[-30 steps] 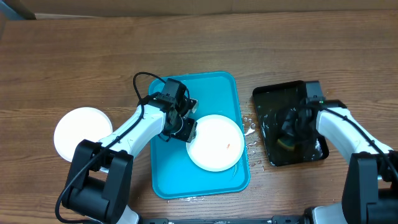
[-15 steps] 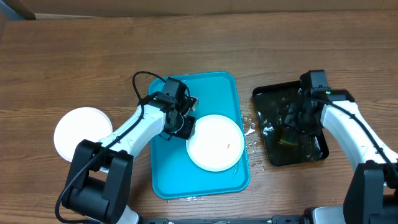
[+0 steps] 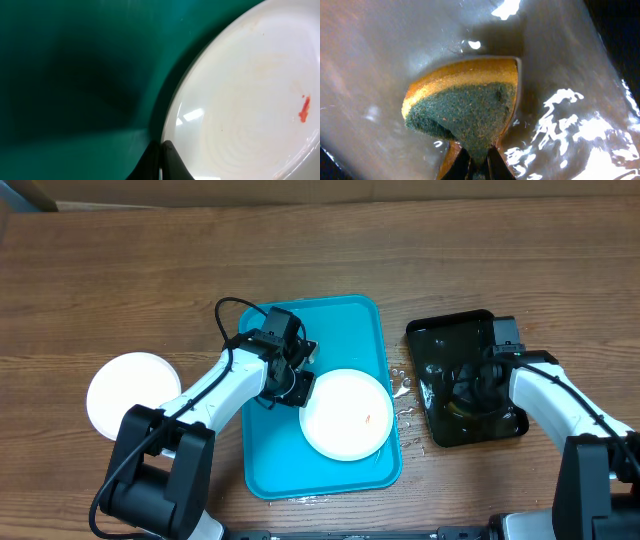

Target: Clean dirty plates on tray and stack at the side

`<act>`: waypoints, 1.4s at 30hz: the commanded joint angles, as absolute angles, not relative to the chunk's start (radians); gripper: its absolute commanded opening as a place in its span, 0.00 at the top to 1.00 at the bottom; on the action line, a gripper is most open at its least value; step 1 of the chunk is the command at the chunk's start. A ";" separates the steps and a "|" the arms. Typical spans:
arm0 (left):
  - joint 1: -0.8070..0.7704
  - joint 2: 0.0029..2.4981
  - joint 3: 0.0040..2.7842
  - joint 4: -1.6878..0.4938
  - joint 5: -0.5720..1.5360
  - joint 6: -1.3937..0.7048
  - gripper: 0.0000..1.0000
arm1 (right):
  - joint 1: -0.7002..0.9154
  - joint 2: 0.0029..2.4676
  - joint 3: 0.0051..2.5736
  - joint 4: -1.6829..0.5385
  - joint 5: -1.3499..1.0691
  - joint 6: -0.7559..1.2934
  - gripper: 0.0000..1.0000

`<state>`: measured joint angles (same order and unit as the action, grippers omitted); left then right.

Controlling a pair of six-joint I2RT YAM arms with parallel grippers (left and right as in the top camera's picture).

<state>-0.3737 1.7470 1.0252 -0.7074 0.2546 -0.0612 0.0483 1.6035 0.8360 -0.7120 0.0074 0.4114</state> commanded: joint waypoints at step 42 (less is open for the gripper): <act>-0.368 1.729 0.907 -0.629 0.224 -0.301 0.96 | 0.542 1.457 0.990 -0.749 -0.295 0.349 0.96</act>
